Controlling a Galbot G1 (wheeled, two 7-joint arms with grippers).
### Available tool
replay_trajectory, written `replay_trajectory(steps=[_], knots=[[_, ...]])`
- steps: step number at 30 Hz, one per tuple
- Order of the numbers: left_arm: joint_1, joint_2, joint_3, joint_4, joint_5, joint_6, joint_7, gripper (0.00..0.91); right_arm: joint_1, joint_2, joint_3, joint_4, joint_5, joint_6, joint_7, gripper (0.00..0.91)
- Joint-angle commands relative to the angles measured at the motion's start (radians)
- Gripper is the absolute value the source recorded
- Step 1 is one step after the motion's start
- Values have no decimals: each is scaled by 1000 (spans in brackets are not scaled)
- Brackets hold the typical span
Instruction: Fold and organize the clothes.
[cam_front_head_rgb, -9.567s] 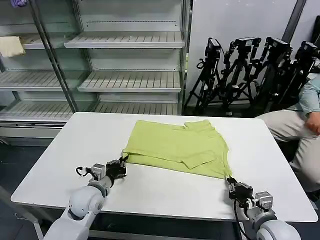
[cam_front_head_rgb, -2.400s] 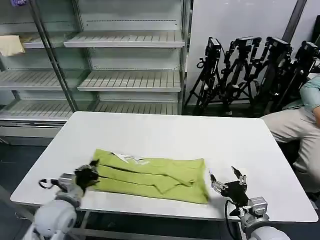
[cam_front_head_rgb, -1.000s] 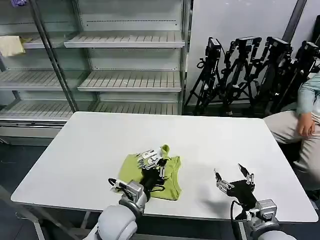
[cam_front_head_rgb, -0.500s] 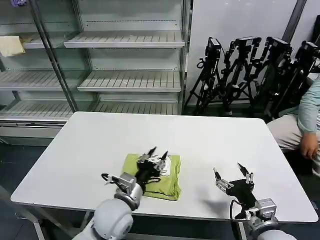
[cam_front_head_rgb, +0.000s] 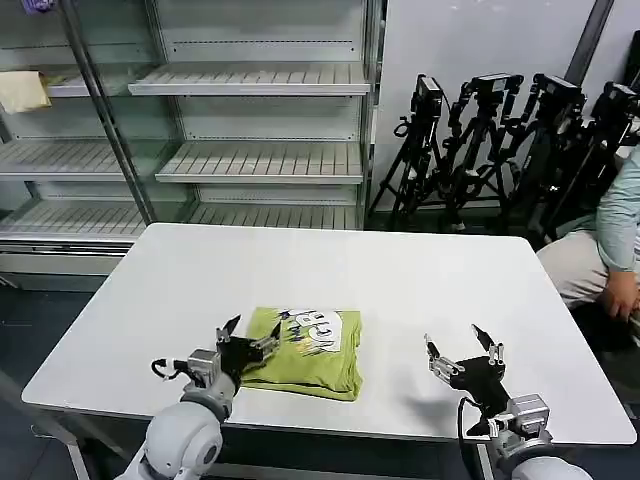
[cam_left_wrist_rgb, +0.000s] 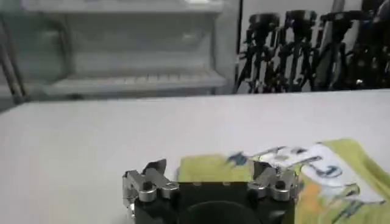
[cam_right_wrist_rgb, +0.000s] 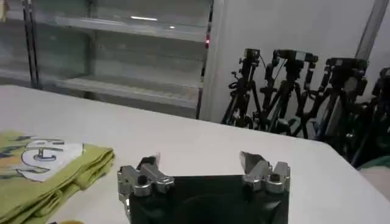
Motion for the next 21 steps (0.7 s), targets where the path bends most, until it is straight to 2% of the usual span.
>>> replay_trajectory(steps=[1, 2, 3, 12, 21], knots=[[61, 15, -38, 10, -147, 25, -23, 131, 3, 2, -1, -3, 0, 0, 1, 907], [61, 14, -32, 13, -146, 25, -12, 40, 3, 3, -2, -2, 0, 0, 2, 907], [60, 13, -31, 16, -146, 25, -9, 30, 3, 3, -2, -2, 0, 0, 2, 907], [42, 13, -21, 31, -160, 24, -21, 30, -1, 6, 3, 1, 0, -1, 3, 907], [37, 8, -26, 37, -53, 23, 15, 20, 5, 15, -7, 5, -6, -8, 11, 907]])
